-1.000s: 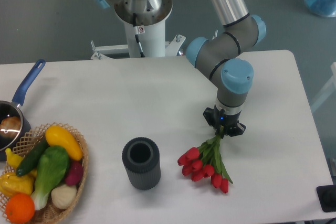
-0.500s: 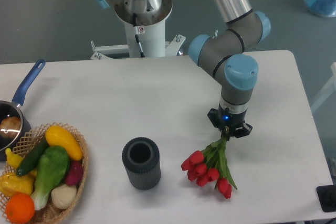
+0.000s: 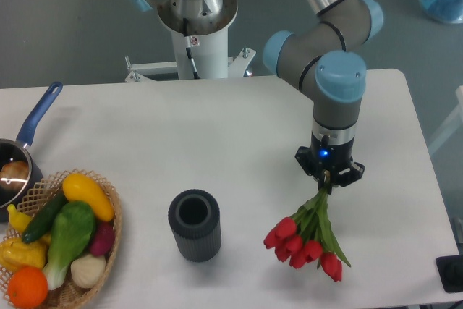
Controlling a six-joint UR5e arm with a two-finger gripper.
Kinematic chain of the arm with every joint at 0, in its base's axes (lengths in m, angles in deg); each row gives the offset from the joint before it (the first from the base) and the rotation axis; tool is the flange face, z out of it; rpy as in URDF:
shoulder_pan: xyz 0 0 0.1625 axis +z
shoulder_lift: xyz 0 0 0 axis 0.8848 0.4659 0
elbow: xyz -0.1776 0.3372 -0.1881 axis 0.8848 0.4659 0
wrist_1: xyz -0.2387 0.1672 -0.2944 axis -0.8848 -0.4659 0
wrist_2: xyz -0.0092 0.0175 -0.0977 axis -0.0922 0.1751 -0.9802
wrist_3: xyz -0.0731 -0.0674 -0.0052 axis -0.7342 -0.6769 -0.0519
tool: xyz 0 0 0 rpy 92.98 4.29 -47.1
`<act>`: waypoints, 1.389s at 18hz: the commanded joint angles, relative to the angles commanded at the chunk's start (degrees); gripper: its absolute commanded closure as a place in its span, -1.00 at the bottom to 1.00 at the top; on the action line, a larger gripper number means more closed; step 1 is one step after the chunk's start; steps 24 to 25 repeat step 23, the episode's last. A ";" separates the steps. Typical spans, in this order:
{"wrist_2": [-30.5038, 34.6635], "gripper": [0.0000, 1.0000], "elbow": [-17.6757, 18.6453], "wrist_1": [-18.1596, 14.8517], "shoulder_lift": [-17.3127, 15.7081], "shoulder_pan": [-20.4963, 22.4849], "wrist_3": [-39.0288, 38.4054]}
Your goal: Pick up the flowers from the table
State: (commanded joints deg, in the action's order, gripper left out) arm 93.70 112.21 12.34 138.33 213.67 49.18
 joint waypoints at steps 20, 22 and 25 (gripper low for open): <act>-9.25 0.49 -3.61 0.18 -3.34 -0.35 -7.57; -9.33 0.49 -3.70 0.18 -3.34 -0.35 -7.57; -9.33 0.49 -3.70 0.18 -3.34 -0.35 -7.57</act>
